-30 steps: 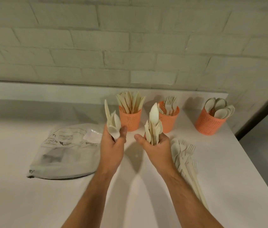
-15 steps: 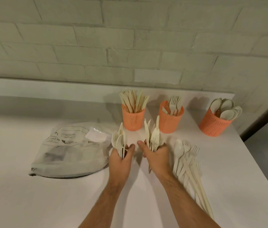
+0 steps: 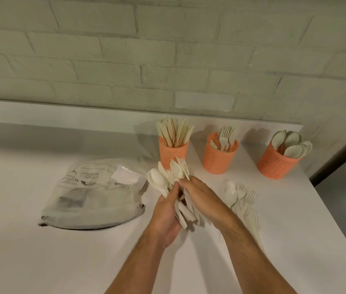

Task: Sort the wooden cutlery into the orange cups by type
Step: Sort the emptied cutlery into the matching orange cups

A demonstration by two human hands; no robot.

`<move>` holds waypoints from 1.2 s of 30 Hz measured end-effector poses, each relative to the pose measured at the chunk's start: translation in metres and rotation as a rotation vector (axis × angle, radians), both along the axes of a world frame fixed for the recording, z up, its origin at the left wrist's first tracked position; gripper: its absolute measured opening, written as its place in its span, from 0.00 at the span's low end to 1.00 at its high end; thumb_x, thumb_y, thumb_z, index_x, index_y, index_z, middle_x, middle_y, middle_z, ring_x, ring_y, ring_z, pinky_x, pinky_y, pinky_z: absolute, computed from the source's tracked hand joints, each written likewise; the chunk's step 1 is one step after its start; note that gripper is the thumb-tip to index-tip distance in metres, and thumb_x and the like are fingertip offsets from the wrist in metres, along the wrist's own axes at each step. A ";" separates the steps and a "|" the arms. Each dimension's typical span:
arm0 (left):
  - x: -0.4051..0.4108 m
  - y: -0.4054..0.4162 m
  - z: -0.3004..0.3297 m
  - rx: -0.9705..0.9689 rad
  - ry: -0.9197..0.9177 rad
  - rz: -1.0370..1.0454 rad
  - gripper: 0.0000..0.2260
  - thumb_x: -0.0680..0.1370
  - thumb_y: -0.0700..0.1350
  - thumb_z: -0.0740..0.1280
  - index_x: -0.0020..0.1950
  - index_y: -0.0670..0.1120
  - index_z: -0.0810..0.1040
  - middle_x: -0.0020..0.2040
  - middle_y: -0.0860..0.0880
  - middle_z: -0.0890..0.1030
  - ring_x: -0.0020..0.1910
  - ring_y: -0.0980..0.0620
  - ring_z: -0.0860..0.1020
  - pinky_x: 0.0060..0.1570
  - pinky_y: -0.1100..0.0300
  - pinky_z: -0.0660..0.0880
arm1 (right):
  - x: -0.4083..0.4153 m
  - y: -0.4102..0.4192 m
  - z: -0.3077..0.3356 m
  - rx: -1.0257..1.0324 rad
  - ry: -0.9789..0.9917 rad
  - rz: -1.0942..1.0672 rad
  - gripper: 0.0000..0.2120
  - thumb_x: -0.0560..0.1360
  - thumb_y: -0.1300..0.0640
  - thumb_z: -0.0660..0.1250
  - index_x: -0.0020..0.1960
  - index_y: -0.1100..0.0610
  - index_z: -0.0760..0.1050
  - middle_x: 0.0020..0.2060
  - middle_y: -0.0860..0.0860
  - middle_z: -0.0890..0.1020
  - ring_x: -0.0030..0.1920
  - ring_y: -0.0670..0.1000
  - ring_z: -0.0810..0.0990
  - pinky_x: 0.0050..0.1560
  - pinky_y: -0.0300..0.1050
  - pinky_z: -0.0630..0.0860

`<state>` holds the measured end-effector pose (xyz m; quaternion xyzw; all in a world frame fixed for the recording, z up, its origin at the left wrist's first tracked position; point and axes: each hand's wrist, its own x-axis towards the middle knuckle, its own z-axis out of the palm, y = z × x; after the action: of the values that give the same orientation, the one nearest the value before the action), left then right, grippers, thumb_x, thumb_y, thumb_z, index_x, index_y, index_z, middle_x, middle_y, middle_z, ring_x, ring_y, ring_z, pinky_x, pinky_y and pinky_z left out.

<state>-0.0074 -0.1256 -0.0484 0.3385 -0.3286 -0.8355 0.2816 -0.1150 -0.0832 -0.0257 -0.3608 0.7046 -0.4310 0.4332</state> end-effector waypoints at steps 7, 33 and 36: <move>-0.005 0.002 0.002 -0.119 -0.028 0.017 0.15 0.81 0.45 0.64 0.67 0.44 0.75 0.59 0.38 0.82 0.60 0.43 0.81 0.63 0.45 0.75 | 0.018 0.008 -0.017 -0.035 0.356 -0.064 0.17 0.85 0.51 0.52 0.71 0.49 0.71 0.56 0.50 0.70 0.54 0.45 0.76 0.60 0.38 0.75; 0.006 0.003 0.028 -0.084 0.020 0.052 0.10 0.80 0.35 0.63 0.54 0.43 0.82 0.55 0.40 0.84 0.53 0.38 0.83 0.56 0.37 0.77 | -0.004 0.026 0.015 -0.117 0.031 -0.201 0.04 0.72 0.57 0.77 0.44 0.52 0.83 0.41 0.51 0.85 0.37 0.48 0.84 0.34 0.38 0.78; 0.009 0.003 0.031 -0.063 0.034 0.022 0.11 0.81 0.35 0.61 0.58 0.42 0.81 0.55 0.40 0.84 0.54 0.40 0.83 0.53 0.40 0.80 | -0.007 0.027 0.017 -0.110 -0.014 -0.168 0.07 0.72 0.59 0.77 0.49 0.52 0.82 0.42 0.51 0.86 0.39 0.44 0.84 0.35 0.32 0.75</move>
<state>0.0015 -0.1225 -0.0175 0.3185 -0.3463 -0.8274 0.3067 -0.1219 -0.0565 -0.0087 -0.3208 0.7044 -0.5065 0.3799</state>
